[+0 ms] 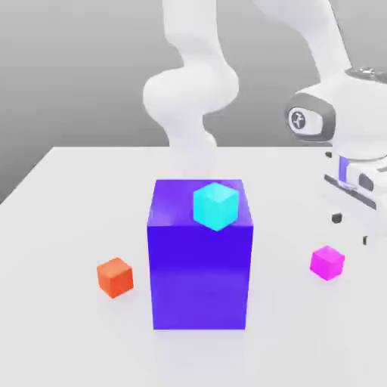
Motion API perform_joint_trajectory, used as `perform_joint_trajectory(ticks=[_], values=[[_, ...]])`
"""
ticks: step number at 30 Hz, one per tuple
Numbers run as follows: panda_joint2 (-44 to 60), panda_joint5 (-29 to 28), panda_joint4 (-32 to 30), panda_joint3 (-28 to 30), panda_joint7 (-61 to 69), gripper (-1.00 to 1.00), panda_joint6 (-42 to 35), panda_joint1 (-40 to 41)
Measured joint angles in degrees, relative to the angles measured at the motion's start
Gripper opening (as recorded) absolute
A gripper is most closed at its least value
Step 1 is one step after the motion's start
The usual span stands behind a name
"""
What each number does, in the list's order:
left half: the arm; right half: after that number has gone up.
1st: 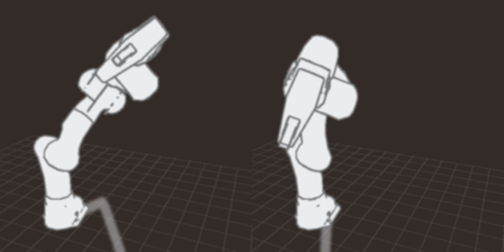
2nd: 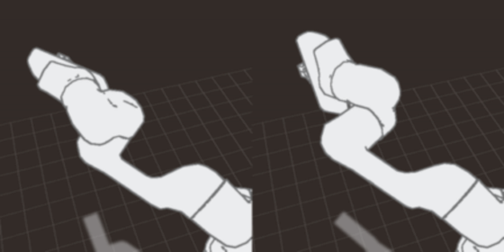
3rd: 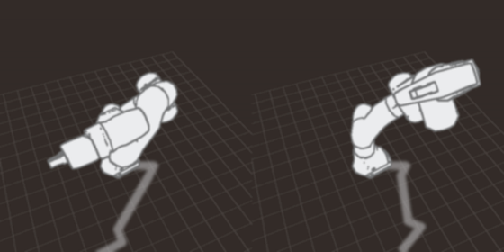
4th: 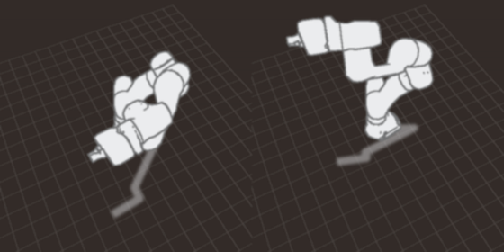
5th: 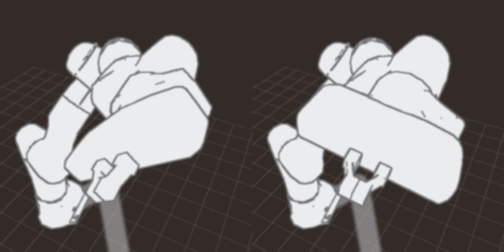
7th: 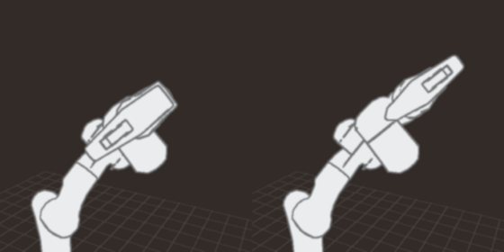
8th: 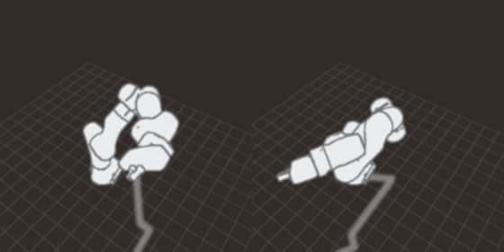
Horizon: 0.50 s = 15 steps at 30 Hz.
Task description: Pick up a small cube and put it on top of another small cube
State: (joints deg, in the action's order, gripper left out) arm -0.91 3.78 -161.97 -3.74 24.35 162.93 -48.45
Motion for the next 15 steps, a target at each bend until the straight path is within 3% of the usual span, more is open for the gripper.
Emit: perform_joint_trajectory(ticks=[6, 13, 14, 15], values=[[7.05, -6.67, -0.25, 1.67, -1.11, 0.00, 5.87, -1.61], [16.56, -8.05, 1.32, 3.19, -2.28, 0.00, 13.51, -2.86], [17.43, -8.03, 1.43, 3.20, -2.35, -1.00, 14.20, -2.90], [17.43, -8.03, 1.43, 3.20, -2.35, -1.00, 14.20, -2.90]])
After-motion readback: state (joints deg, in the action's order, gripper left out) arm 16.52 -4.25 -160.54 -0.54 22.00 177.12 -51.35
